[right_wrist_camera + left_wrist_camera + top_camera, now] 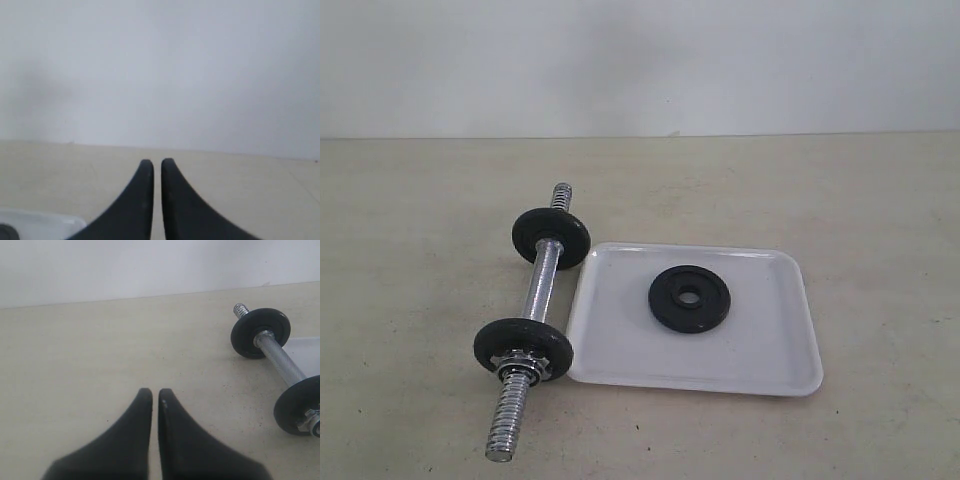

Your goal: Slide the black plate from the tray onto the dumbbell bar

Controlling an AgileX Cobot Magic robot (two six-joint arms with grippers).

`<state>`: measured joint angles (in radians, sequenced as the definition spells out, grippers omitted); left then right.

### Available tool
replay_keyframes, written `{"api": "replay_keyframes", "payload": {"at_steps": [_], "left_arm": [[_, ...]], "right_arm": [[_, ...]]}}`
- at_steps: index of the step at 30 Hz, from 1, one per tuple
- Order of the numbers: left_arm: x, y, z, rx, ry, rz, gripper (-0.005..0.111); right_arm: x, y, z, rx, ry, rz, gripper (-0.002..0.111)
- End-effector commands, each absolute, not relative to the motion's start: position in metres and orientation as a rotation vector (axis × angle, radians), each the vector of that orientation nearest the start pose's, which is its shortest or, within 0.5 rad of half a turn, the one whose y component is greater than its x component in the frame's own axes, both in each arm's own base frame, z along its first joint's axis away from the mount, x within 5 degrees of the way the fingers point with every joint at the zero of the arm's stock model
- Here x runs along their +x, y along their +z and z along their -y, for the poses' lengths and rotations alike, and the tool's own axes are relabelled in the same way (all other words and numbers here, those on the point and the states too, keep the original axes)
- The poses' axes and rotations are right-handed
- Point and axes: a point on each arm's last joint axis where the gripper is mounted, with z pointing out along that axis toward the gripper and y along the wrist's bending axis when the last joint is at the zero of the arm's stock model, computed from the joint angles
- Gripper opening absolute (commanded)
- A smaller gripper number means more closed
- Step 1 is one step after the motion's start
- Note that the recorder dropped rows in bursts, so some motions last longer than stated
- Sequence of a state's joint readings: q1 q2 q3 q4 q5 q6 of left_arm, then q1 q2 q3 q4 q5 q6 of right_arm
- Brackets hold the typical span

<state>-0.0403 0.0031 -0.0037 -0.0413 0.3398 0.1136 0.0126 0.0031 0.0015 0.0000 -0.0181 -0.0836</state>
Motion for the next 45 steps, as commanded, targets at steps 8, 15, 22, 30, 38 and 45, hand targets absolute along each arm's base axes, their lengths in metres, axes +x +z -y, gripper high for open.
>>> {"api": "replay_keyframes", "payload": {"at_steps": [8, 15, 22, 30, 38, 45], "left_arm": [[0.054, 0.183, 0.003, 0.108, 0.007, -1.818, 0.004], [0.054, 0.183, 0.003, 0.108, 0.007, -1.818, 0.004], [0.054, 0.183, 0.003, 0.108, 0.007, -1.818, 0.004], [0.054, 0.183, 0.003, 0.108, 0.007, -1.818, 0.004], [0.054, 0.183, 0.003, 0.108, 0.007, -1.818, 0.004], [0.054, 0.183, 0.003, 0.109, 0.009, -1.816, 0.004]], "right_arm": [[0.053, 0.229, 0.000, -0.057, -0.058, -1.307, 0.004], [0.050, 0.240, 0.000, -0.021, -0.015, -1.183, 0.004], [0.024, 0.275, 0.001, 0.165, 0.432, -0.689, 0.004], [0.011, 0.284, 0.001, 0.220, 0.775, -0.496, 0.004], [0.012, 0.284, 0.001, 0.218, 0.778, -0.499, 0.004], [0.012, 0.284, 0.001, 0.213, 0.776, -0.501, 0.004]]}}
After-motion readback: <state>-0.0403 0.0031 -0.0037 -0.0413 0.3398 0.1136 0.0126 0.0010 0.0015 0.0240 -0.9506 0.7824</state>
